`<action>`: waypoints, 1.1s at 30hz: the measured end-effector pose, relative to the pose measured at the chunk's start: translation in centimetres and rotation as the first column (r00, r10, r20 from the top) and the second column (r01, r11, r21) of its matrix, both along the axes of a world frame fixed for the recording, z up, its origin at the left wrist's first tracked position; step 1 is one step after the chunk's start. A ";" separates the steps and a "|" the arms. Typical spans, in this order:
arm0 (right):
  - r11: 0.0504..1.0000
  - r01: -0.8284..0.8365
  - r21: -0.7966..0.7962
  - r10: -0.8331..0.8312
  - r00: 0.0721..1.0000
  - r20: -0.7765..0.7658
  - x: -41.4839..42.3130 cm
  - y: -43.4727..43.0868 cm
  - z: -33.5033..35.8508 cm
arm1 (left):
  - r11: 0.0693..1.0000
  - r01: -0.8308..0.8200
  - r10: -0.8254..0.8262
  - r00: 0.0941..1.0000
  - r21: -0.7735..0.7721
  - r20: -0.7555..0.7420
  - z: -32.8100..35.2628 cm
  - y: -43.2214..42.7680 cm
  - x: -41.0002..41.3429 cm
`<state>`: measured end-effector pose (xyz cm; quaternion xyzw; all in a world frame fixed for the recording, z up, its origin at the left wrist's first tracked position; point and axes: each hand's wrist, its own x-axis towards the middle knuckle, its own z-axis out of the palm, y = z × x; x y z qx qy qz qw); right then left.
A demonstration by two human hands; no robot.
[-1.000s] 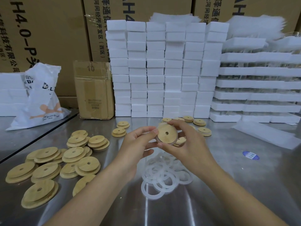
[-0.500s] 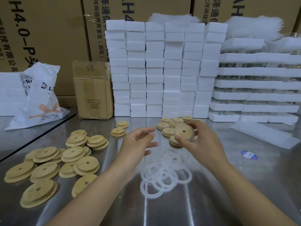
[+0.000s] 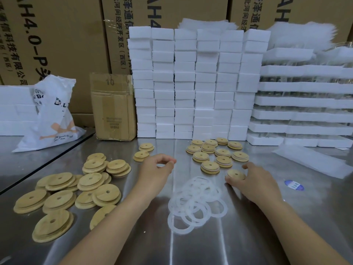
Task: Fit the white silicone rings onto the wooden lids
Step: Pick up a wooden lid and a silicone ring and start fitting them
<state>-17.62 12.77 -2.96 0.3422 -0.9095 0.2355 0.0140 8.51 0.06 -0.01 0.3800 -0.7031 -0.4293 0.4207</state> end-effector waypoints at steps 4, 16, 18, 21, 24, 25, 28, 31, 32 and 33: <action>0.988 -0.121 -0.098 0.128 0.990 0.067 0.6 -0.4 0.1 | 0.964 -0.116 0.170 0.961 -0.241 0.218 0.0 -2.0 1.8; 0.924 -0.373 -0.085 0.371 0.928 -0.031 2.5 -2.5 -0.9 | 0.916 -0.086 0.394 0.366 -0.391 0.843 -1.1 -5.8 5.1; 0.906 -0.415 -0.083 0.414 0.910 -0.034 2.7 -2.9 -1.2 | 0.891 -0.070 0.431 0.443 -0.448 0.786 -0.9 -5.8 4.8; 0.890 -0.449 -0.081 0.448 0.893 -0.026 2.8 -3.4 -1.5 | 0.876 -0.067 0.440 0.516 -0.477 0.735 -0.9 -6.1 4.2; 0.889 -0.452 -0.076 0.450 0.892 -0.037 2.7 -3.8 -1.7 | 0.909 -0.065 0.373 0.563 -0.411 0.738 -1.3 -6.4 3.9; 0.889 -0.452 -0.073 0.450 0.892 -0.042 2.6 -3.9 -1.7 | 0.910 -0.048 0.364 0.569 -0.412 0.737 -1.3 -6.4 3.7; 0.887 -0.456 -0.074 0.453 0.890 -0.053 2.5 -4.1 -1.9 | 0.891 0.015 0.365 0.570 -0.453 0.736 -1.3 -5.9 3.4; 0.885 -0.457 -0.084 0.454 0.889 -0.058 2.3 -4.2 -2.1 | 0.937 0.157 0.120 0.694 -0.313 0.710 -1.5 -5.6 2.5; 0.885 -0.457 -0.087 0.454 0.889 -0.058 2.2 -4.3 -2.1 | 0.951 0.201 0.011 0.740 -0.236 0.673 -1.5 -5.3 2.1; 0.885 -0.457 -0.088 0.454 0.889 -0.058 2.2 -4.3 -2.2 | 0.957 0.211 -0.037 0.768 -0.198 0.640 -1.6 -5.1 1.8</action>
